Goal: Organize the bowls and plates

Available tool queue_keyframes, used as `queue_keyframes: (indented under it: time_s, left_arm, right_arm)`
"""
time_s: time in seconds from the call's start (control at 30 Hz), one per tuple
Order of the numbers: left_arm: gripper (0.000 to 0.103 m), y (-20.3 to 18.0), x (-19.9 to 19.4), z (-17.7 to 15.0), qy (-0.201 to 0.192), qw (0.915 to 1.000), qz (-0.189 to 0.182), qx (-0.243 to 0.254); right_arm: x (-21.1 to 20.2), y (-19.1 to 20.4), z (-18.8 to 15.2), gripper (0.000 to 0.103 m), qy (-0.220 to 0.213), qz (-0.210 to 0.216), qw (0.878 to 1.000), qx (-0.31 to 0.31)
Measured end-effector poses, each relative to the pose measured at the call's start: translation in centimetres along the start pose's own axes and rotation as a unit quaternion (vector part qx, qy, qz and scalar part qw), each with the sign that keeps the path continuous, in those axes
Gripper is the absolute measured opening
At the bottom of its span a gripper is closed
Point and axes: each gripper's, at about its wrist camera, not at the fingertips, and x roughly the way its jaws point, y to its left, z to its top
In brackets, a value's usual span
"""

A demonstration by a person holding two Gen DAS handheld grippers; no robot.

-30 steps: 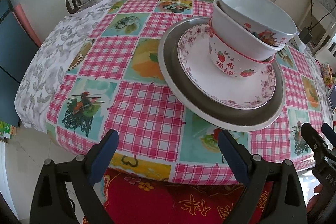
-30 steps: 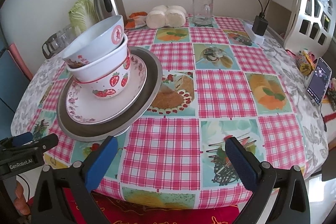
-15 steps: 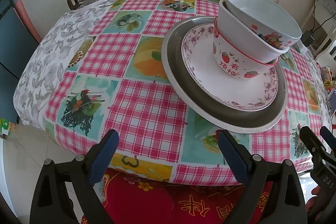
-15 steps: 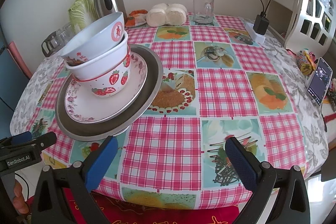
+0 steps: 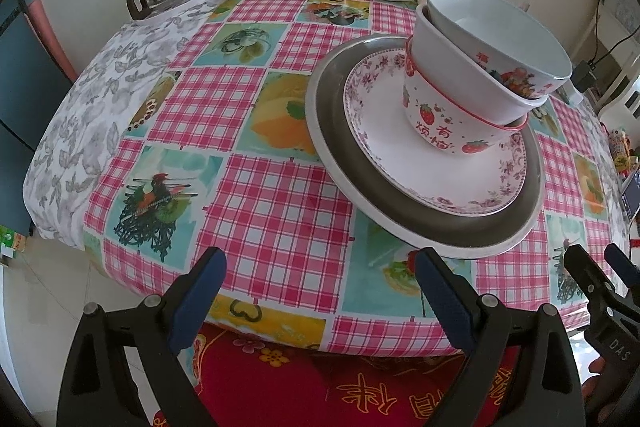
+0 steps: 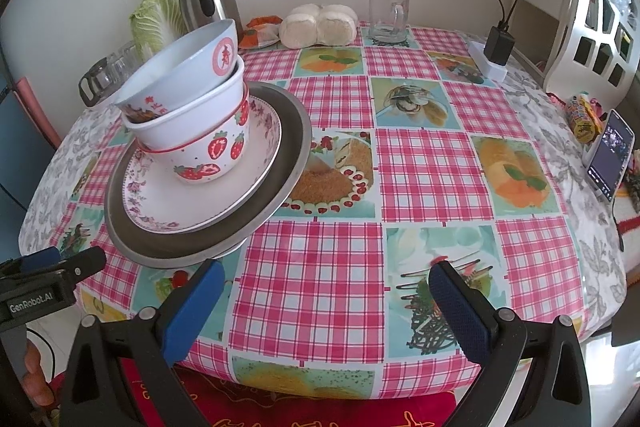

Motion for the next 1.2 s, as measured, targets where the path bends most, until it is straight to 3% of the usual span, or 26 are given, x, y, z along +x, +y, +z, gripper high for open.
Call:
queue_keyframes:
  time_s: [1.2]
  left_arm:
    - [0.095, -0.28, -0.21, -0.04, -0.007, 0.9999, -0.007, 0.006]
  right_arm:
    - [0.24, 0.07, -0.04, 0.103, 0.006, 0.001, 1.000, -0.006]
